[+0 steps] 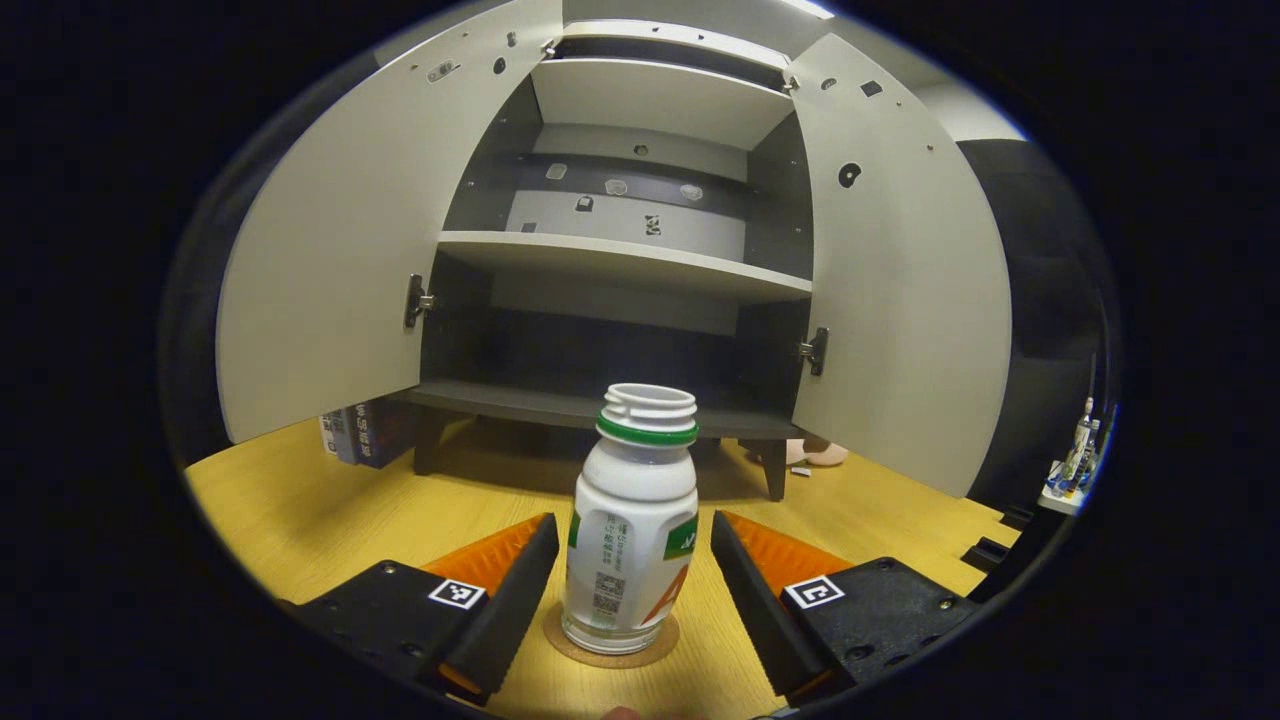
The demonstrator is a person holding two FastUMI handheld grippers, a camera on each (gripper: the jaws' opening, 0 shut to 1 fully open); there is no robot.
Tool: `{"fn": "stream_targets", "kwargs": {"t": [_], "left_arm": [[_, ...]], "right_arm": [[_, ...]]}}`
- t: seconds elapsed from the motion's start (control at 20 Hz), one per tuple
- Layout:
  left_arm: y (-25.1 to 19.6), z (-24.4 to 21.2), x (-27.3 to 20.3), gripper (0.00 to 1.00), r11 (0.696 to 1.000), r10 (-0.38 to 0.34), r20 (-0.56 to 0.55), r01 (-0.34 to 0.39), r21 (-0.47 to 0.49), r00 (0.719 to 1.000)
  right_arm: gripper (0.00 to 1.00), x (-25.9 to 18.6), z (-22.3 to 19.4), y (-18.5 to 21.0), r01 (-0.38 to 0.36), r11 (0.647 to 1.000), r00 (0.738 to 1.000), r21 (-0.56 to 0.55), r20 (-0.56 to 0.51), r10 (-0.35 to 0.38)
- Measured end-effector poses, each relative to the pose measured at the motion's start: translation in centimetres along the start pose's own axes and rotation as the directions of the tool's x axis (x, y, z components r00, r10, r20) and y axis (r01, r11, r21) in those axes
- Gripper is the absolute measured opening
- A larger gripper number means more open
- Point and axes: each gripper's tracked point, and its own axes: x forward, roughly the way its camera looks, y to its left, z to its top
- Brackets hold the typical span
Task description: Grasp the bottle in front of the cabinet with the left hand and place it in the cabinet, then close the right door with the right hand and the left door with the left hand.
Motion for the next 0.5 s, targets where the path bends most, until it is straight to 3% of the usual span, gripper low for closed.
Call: {"fn": "stream_targets", "kwargs": {"t": [0.05,0.1,0.25,0.5], "left_arm": [[0.3,0.1,-0.1,0.88,1.0,0.02,0.001,-0.02,0.012,1.0],[0.7,0.2,-0.3,0.72,0.999,0.037,-0.012,-0.036,0.03,0.999],[1.3,1.4,-1.4,0.69,0.998,0.053,-0.062,-0.051,0.04,0.997],[2.7,9.1,-5.1,0.69,0.994,0.105,-0.031,-0.106,-0.009,0.994]], "right_arm": [[0.98,0.4,0.2,-0.1,-0.015,1.0,1.0,-0.005,0.009,0.015],[0.98,0.8,0.4,-0.1,-0.035,0.999,0.999,-0.009,0.018,0.036],[0.98,2.4,0.3,0.1,-0.127,0.992,0.992,-0.005,0.025,0.127],[0.98,5.6,-0.3,-0.7,-0.256,0.966,0.966,0.042,0.032,0.255]]}}
